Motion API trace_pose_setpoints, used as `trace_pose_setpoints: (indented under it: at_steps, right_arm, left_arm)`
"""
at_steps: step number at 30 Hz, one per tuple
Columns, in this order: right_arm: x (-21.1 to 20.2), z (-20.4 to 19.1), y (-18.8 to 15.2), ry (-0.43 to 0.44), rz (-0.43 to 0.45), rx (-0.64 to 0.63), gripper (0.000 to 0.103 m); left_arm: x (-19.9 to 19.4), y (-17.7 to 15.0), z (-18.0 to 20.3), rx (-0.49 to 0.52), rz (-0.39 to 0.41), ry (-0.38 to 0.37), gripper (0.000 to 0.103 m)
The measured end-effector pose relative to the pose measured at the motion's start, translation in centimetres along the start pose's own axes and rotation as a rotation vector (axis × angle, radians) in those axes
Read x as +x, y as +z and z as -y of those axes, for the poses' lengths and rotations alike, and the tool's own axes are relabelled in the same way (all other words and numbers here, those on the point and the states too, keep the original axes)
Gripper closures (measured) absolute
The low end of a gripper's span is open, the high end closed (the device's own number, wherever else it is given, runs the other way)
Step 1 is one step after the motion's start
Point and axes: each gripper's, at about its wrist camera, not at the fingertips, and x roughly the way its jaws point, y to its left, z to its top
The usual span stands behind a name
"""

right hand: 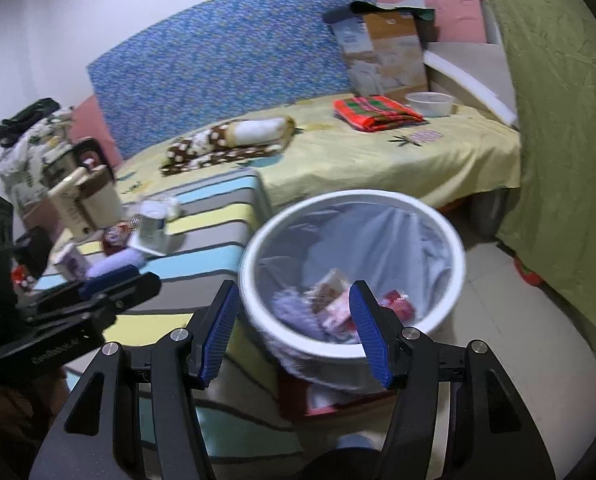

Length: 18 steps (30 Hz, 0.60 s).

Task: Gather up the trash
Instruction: 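Withdraw both open tools from the bin back toward the table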

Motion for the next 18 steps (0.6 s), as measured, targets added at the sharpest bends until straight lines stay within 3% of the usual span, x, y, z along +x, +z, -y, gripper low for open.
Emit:
trace_pose_setpoints:
  at_steps: [18]
  right_arm:
    - [1.5, -6.0, -1.4, 0.202, -0.082, -0.058, 0.044]
  left_arm:
    - [-6.0, -3.3, -5.4, -0.078, 0.031, 0.142, 0.060]
